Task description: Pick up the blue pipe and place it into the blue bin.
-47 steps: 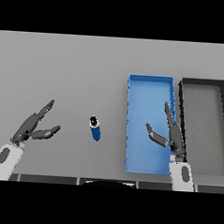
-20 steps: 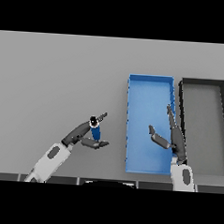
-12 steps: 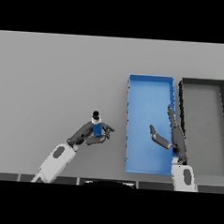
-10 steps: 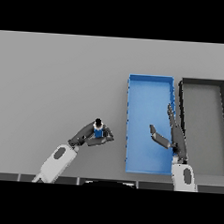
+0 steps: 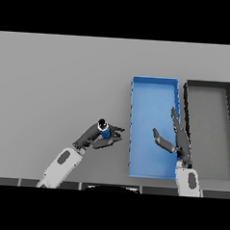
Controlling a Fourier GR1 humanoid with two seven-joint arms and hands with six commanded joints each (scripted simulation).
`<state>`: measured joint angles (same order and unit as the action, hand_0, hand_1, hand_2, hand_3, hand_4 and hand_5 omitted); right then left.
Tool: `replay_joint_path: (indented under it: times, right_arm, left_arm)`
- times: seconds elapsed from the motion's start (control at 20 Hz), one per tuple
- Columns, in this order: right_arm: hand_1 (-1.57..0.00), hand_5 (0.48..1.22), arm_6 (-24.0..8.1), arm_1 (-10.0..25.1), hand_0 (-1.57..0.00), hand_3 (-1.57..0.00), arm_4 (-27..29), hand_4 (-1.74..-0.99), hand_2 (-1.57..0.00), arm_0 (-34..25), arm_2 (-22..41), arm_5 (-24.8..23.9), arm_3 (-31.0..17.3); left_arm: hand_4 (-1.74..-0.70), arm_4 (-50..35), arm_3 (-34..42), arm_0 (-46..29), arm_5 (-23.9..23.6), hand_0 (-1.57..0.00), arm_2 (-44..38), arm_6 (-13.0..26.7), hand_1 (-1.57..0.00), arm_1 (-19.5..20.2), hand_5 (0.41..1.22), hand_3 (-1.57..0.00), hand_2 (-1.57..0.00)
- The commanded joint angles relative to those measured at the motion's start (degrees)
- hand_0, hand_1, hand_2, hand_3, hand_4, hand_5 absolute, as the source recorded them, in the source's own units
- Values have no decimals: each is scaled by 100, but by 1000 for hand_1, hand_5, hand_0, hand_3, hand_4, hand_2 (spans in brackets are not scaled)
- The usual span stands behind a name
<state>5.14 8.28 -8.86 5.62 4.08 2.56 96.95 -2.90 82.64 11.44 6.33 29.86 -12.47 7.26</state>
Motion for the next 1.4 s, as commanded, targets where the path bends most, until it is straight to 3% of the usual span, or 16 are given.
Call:
replay_joint_path:
  times: [0.0, 0.2, 0.55, 0.7, 0.8, 0.85, 0.95, 1.05, 1.2, 1.35]
  right_arm:
    - [1, 638, -71, 9, 1, 1, -34, -1220, 1, -54, -2, -30, 4]
    - [1, 643, -13, 28, 1, 1, -178, -1184, 1, -33, 50, -79, 27]
    - [1, 643, 12, 104, 1, 1, -205, -1145, 1, -94, -58, -157, -78]
    - [1, 643, 93, -29, 1, 1, -491, -1138, 1, 377, 70, -423, 354]
    - [1, 643, -5, -111, 1, 1, -757, -1188, 1, 786, 162, -639, 787]
    - [1, 642, -131, -163, 1, 1, -848, -1191, 1, 873, 203, -715, 960]
    - [1, 642, -86, -198, 1, 1, -881, -1187, -20, 988, 244, -745, 1151]
    - [-12, 641, 130, -212, 1, 0, -31, -1198, -67, 1006, 229, -198, 1413]
    - [-29, 607, -618, 216, 1, -1, 1074, -1215, -120, 655, 243, 679, 1922]
    - [-14, 577, -1314, 679, 1, 0, 1829, -1237, -111, 87, 318, 1205, 2281]
  left_arm:
    - [-1468, -2, 73, 37, -14, -1528, -12, 139, -1535, -37, 1207, -1539, -1540]
    - [-1465, -110, 594, 188, 246, -1554, -28, 363, -1556, -6, 1215, -1558, -1558]
    - [-1466, 38, 858, 280, 385, -1567, -13, 855, -1568, -128, 1220, -1568, -1568]
    - [-1466, 131, 764, 263, 458, -1569, -19, 875, -1569, -247, 1220, -1570, -1570]
    - [-1466, 148, 800, 262, 479, -1570, -104, 869, -1570, -247, 1220, -1570, -1570]
    - [-1466, 197, 757, 262, 491, -1570, -109, 877, -1570, -279, 1220, -1570, -1570]
    - [-1467, 212, 806, 155, 612, -1570, -93, 781, -1570, -281, 1220, -1571, -1571]
    - [-1467, 232, 844, 198, 656, -1571, -145, 865, -1571, -318, 1221, -1571, -1571]
    - [-1467, 273, 866, 183, 749, -1571, -184, 937, -1571, -380, 1221, -1571, -1571]
    - [-1467, 349, 843, 156, 784, -1571, -234, 970, -1571, -467, 1221, -1571, -1571]
